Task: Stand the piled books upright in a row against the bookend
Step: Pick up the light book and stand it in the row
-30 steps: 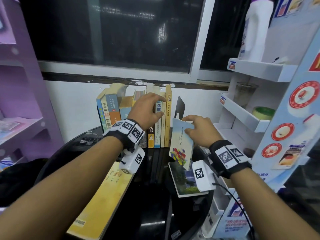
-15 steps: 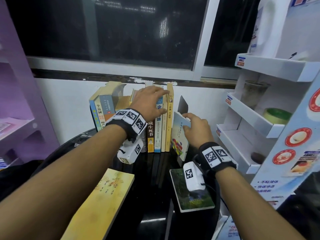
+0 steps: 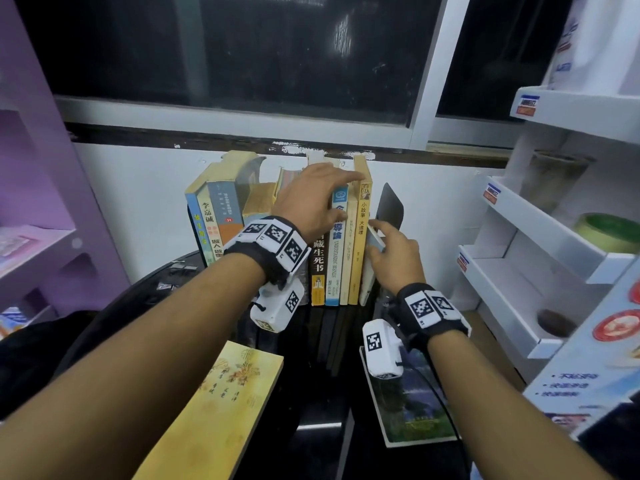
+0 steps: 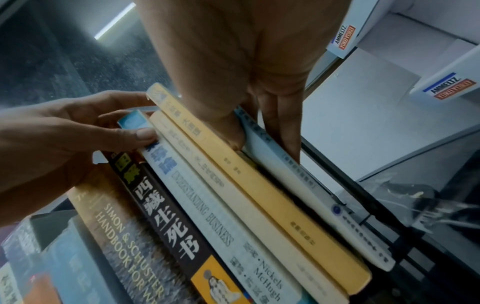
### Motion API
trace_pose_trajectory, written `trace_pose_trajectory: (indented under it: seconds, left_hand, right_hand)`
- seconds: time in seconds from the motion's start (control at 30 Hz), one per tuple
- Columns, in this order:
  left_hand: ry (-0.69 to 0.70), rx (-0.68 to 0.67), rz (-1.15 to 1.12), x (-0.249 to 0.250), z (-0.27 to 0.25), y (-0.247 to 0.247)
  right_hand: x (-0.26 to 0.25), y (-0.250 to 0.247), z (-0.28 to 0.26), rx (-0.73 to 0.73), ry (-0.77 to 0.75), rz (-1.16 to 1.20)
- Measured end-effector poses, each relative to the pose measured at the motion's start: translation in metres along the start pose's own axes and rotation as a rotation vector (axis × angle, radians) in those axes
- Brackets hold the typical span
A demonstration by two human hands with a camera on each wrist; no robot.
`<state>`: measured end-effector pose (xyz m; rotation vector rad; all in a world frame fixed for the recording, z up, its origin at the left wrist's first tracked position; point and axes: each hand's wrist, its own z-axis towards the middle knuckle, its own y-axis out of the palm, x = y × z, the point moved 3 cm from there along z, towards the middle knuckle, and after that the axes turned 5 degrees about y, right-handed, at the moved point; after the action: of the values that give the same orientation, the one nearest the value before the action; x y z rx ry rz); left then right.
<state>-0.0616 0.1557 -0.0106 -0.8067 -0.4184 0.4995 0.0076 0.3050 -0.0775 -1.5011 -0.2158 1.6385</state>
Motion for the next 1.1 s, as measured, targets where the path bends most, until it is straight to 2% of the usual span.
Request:
trace_pose_trajectory:
  seconds: [0.17, 0.33, 0.63, 0.9, 1.1]
  left_hand:
    - [-0.011, 0.001, -0.001, -0.001, 0.0, 0.002]
    - [-0.011, 0.012, -0.009, 0.001, -0.001, 0.001]
    - [-0.02, 0.019, -0.006, 0.001, -0.002, 0.001]
    - [-0.021, 0.022, -0.003, -0.001, -0.001, 0.001]
    - [-0.027, 0.016, 0.022, -0.001, -0.003, 0.001]
  right_hand:
    - [0.003, -0.003, 0.008, -0.104, -0.035, 0.035]
    - [0.007, -0.001, 0.008, -0.269, -0.055, 0.037]
    - [0.017, 0.013, 0.013, -0.224, -0.051, 0.073]
    - [0.022, 0.012, 0.013, -0.269, -0.078, 0.172]
    - [0.021, 0.014, 0.011, -0.321, -0.062, 0.162]
